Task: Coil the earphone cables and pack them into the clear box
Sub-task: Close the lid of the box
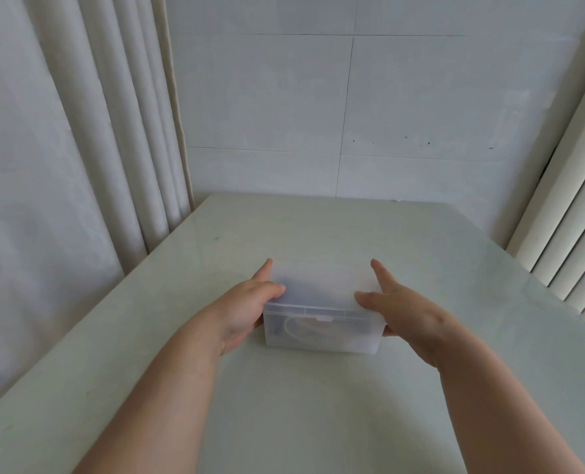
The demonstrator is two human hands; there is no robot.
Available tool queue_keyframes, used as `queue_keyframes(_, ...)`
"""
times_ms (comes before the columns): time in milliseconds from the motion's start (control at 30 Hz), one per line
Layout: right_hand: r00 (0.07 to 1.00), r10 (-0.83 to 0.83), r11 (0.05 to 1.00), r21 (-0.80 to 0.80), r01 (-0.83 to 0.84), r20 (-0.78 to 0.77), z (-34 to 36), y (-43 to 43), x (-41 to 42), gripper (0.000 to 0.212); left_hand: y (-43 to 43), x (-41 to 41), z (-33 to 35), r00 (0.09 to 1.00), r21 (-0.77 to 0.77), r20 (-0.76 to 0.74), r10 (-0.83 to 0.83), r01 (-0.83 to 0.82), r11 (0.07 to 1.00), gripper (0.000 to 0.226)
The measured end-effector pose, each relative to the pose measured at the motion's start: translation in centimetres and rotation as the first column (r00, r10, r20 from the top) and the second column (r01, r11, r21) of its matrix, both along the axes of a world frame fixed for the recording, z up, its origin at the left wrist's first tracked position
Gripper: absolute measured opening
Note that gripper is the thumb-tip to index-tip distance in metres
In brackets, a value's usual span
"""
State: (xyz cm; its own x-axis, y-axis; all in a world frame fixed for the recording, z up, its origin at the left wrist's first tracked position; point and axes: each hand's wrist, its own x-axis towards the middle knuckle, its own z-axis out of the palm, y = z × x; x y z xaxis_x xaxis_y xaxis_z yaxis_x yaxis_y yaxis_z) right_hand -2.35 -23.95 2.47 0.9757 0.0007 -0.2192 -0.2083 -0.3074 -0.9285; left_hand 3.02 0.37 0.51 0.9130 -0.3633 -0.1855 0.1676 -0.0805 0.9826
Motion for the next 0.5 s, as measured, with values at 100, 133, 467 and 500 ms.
queue_keyframes(100,0.996,-0.068,0.993,-0.088,0.073,0.054,-0.3,0.5,0.2,0.078,-0.4,-0.1,0.2,0.997,0.062,0.058,0.053,-0.057,0.996,0.071)
queue_keyframes(133,0.992,-0.093,0.986,-0.132,0.104,0.087,-0.4,0.8,0.2,0.078,-0.6,-0.2,0.4,0.993,0.073,0.071,0.090,-0.095,0.993,0.074)
queue_keyframes(467,0.978,-0.099,0.918,-0.362,0.161,0.182,-0.8,1.2,0.5,0.084,-1.3,0.5,-0.6,0.949,0.241,0.275,0.152,-0.221,0.945,0.078)
queue_keyframes(500,0.981,-0.094,0.916,-0.372,0.151,0.168,-0.6,1.1,0.4,0.084,-1.3,0.6,-0.7,0.948,0.256,0.282,0.150,-0.224,0.940,0.073)
